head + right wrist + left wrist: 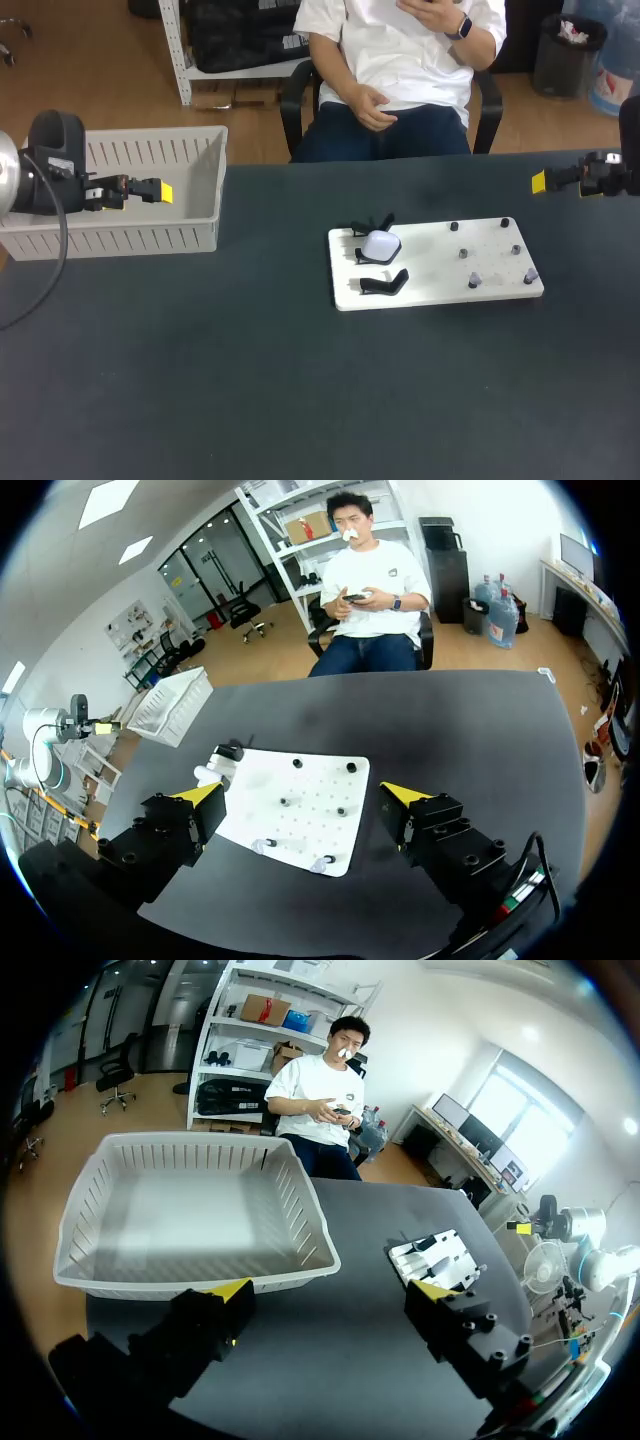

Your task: Pick up each earbud case from the left stands, insert the matching earbuds, close the lid, and place the case in the box.

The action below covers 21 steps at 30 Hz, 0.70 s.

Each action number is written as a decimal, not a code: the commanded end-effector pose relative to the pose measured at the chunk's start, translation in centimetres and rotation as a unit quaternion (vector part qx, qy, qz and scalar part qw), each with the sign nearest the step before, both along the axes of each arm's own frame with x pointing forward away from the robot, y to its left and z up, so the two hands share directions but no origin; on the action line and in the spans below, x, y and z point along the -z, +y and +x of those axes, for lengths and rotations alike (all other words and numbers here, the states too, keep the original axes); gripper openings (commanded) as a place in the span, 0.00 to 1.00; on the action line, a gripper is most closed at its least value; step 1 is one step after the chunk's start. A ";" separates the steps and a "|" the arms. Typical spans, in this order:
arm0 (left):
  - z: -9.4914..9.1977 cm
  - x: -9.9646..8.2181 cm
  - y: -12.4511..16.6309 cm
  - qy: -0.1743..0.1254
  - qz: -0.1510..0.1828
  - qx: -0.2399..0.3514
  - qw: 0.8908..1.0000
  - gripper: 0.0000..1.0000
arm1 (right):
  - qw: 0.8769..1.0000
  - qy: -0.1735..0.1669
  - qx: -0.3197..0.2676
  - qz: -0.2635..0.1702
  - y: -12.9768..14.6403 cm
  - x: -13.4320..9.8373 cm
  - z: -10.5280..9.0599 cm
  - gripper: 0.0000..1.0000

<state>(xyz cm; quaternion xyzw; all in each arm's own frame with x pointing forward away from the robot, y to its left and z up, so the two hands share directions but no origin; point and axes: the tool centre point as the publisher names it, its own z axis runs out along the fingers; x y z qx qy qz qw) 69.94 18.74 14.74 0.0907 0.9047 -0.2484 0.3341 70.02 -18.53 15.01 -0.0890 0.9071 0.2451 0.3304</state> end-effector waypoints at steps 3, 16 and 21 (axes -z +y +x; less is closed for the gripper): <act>0.1 -0.2 -0.2 0.005 0.006 -0.003 1.000 1.00 | 1.000 0.000 0.000 -0.001 0.0 0.0 0.0 1.00; -0.4 -1.1 -1.0 -0.109 0.005 0.085 0.990 1.00 | 1.000 0.000 0.000 -0.001 0.0 0.0 0.0 1.00; -1.1 -1.8 -1.7 -0.227 -0.052 0.228 0.945 1.00 | 1.000 0.000 0.000 -0.001 0.0 0.0 0.0 1.00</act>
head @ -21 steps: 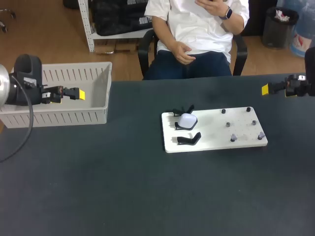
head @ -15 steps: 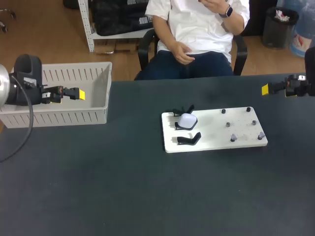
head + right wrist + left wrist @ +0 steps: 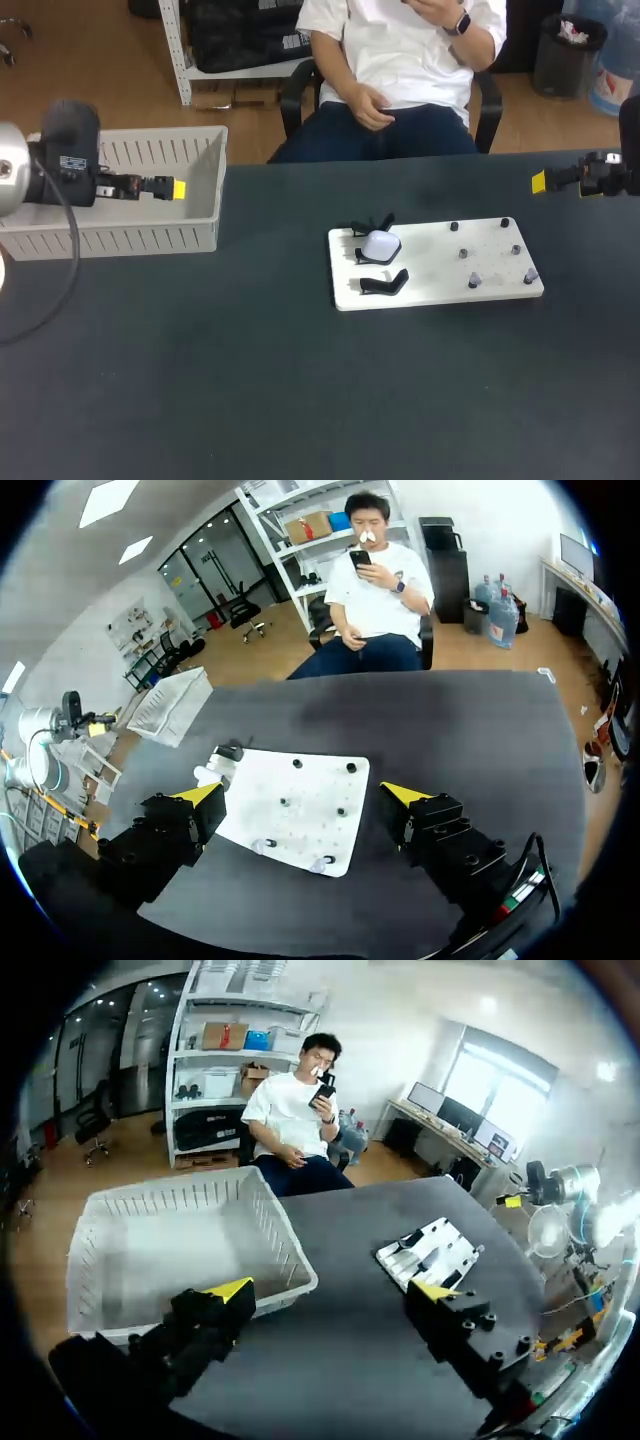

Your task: Pick up each earbud case from the left stands, insert the matching earbuds, close the lid, and place the case in the box.

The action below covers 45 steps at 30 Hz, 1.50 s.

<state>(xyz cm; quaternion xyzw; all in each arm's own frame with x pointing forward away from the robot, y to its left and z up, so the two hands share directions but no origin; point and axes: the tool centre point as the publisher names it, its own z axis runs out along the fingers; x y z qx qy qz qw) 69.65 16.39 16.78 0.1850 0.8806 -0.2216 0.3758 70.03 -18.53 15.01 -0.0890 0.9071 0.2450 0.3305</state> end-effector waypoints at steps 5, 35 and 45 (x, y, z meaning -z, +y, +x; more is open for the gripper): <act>-0.9 0.3 0.0 -0.191 -0.113 0.328 0.918 1.00 | 1.000 0.000 0.000 -0.001 0.0 0.0 0.0 1.00; -2.9 -0.2 -2.9 -0.235 -0.083 0.468 0.848 1.00 | 1.000 0.000 0.000 -0.001 0.0 0.0 0.0 1.00; -2.9 2.2 -8.5 -0.198 -0.043 0.419 0.885 1.00 | 1.000 0.000 0.000 -0.001 0.0 0.0 0.0 1.00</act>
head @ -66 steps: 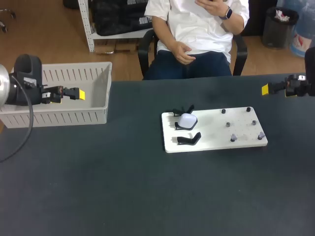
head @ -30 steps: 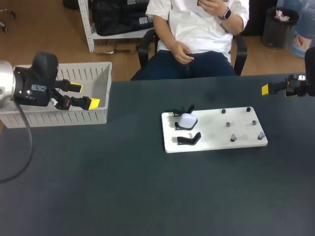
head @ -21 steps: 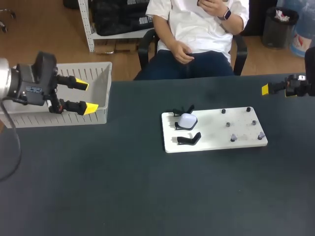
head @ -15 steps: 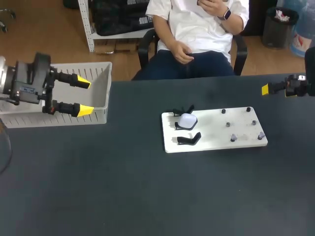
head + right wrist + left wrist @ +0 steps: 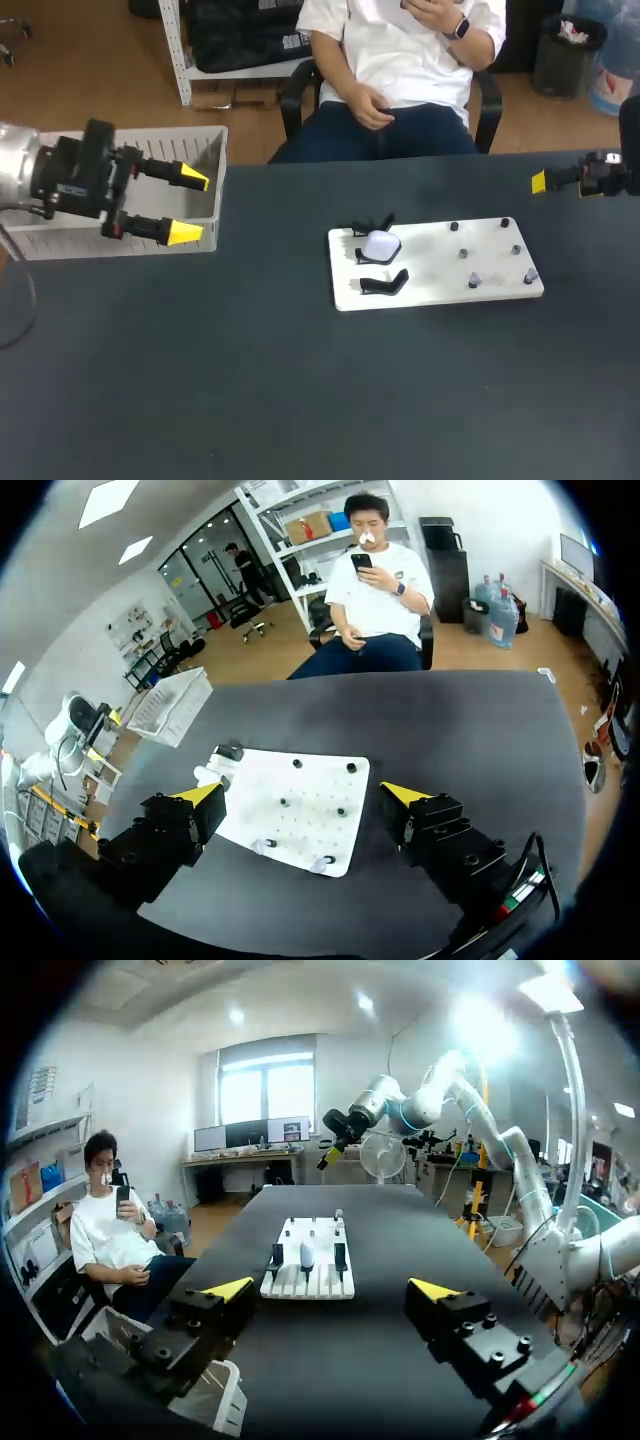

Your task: Pick up each earbud case from the left stands, insert the matching earbuds, close the lid, and place the case in the box.

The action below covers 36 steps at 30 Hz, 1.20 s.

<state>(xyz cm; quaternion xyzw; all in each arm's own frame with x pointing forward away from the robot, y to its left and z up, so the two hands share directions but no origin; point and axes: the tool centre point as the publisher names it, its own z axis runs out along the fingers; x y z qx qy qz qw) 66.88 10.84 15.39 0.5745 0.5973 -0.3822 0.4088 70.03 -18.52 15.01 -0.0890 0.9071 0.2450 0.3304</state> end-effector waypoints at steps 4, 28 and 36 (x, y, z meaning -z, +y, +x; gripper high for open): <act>0.5 1.7 -5.4 -0.007 0.018 -0.030 0.999 1.00 | 1.000 0.000 0.000 -0.001 0.0 0.0 0.0 1.00; 0.5 7.0 -14.8 0.040 0.028 -0.018 0.999 1.00 | 1.000 0.000 0.000 -0.001 0.0 0.0 0.0 1.00; 0.5 7.0 -14.8 0.040 0.028 -0.018 0.999 1.00 | 1.000 0.000 0.000 -0.001 0.0 0.0 0.0 1.00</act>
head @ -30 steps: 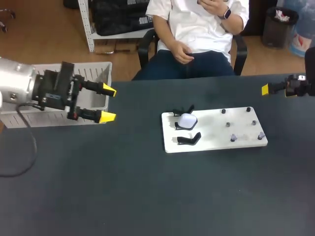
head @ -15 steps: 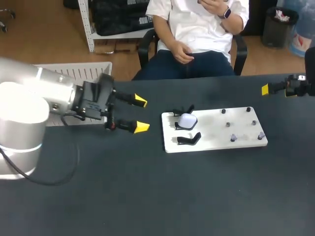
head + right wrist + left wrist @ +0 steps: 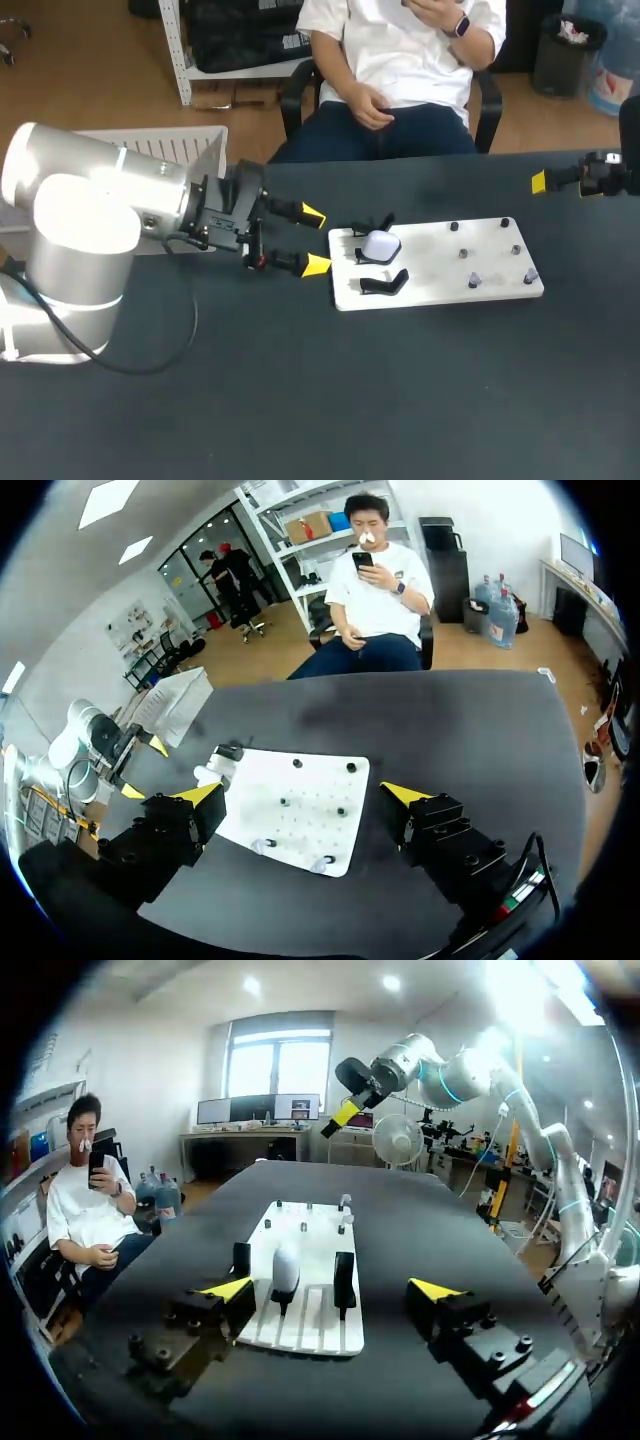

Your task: Pick up each earbud case from the left stands, insert the matching earbuds, close the lid, and place the case in the box.

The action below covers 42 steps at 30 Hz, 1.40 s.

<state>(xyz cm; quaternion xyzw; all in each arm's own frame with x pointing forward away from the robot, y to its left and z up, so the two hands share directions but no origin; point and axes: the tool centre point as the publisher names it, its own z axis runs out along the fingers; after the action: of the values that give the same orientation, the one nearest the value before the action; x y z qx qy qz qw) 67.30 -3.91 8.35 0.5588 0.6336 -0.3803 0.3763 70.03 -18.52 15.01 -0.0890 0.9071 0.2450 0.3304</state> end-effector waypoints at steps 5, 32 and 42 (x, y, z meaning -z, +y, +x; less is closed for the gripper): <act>0.6 0.7 -1.1 -0.008 0.000 0.016 1.000 1.00 | 1.000 0.000 0.000 -0.001 0.0 0.0 0.0 1.00; 3.3 4.5 -5.6 0.020 0.013 -0.017 1.000 1.00 | 1.000 0.000 0.000 -0.001 0.0 0.0 0.0 1.00; 3.8 5.7 -6.5 0.028 0.015 -0.031 0.999 0.88 | 1.000 0.000 0.000 -0.001 0.0 0.0 0.0 1.00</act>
<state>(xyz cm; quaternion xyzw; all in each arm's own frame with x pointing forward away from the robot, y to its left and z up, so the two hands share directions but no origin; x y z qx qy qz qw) 70.83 -10.07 2.96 0.5349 0.6661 -0.3743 0.3606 70.03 -18.52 15.01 -0.0890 0.9071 0.2450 0.3304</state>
